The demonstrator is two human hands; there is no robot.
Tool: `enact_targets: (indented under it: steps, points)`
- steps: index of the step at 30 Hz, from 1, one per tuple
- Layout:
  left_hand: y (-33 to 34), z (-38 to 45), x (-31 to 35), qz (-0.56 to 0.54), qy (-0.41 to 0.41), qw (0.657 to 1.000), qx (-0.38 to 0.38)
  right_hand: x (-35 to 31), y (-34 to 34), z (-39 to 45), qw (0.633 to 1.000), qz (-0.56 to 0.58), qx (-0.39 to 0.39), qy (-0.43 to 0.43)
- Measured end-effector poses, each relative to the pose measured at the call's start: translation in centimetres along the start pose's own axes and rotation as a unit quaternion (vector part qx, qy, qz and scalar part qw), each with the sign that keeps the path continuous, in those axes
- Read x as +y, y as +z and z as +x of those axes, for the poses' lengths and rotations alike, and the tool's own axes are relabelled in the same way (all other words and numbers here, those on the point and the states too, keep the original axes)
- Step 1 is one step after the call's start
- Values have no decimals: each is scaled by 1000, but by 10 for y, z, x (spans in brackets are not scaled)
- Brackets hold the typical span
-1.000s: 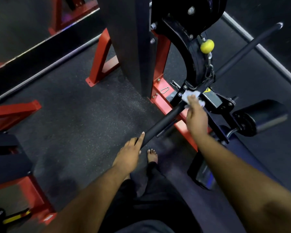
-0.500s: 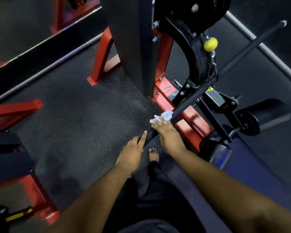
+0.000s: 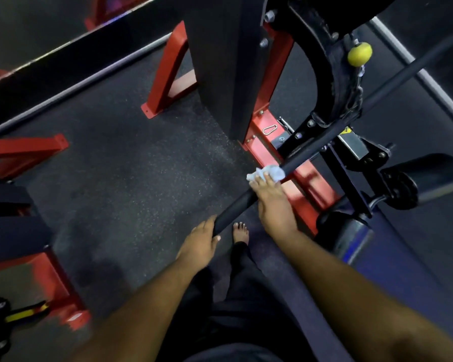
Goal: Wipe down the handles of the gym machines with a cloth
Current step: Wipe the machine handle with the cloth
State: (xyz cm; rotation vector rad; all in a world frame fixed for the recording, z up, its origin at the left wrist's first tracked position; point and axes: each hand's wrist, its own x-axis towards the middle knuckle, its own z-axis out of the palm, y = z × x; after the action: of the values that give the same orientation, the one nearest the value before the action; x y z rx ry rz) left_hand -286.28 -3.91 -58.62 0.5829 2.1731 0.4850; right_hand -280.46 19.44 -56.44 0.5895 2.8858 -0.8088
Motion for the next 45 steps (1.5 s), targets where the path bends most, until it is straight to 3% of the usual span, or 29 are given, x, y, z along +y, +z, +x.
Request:
enact_targets:
  steps: [3,7,11,15,22,27,29,32,34,39,45]
  points:
    - [1,-2,0,-20,13,1000,-3,-24,17,-19,999,13,-47,-4]
    - [1,-10,-1,-20,29,999,18,-31,-9,-25,994,39,-74,-73]
    - [-1,-19,-11,29,30,998,44,8,-43,3,998,35,46,31]
    - [1,-28,-27,68,7,997,32,8,-33,9,996,-13,40,75]
    - [-1,-31,-23,61,8,998,28,-64,28,-33,999,28,11,16]
    - [-2,-32,-26,35,5,999,36,-69,24,-44,985,-33,-83,-146]
    - [-2,-31,-33,18,2,999,45,-57,8,-35,990,-23,-60,-125]
    - [-4,-36,-48,20,-16,999,33,-40,-15,-13,999,-13,30,-20]
    - [-4,-40,-55,22,-21,999,28,-41,-11,-12,999,-40,23,5]
    - [-5,-46,-58,13,-6,999,31,-66,36,-40,999,-17,13,-47]
    - [-9,-45,-62,19,4,999,31,-95,92,-69,986,-43,-56,-151]
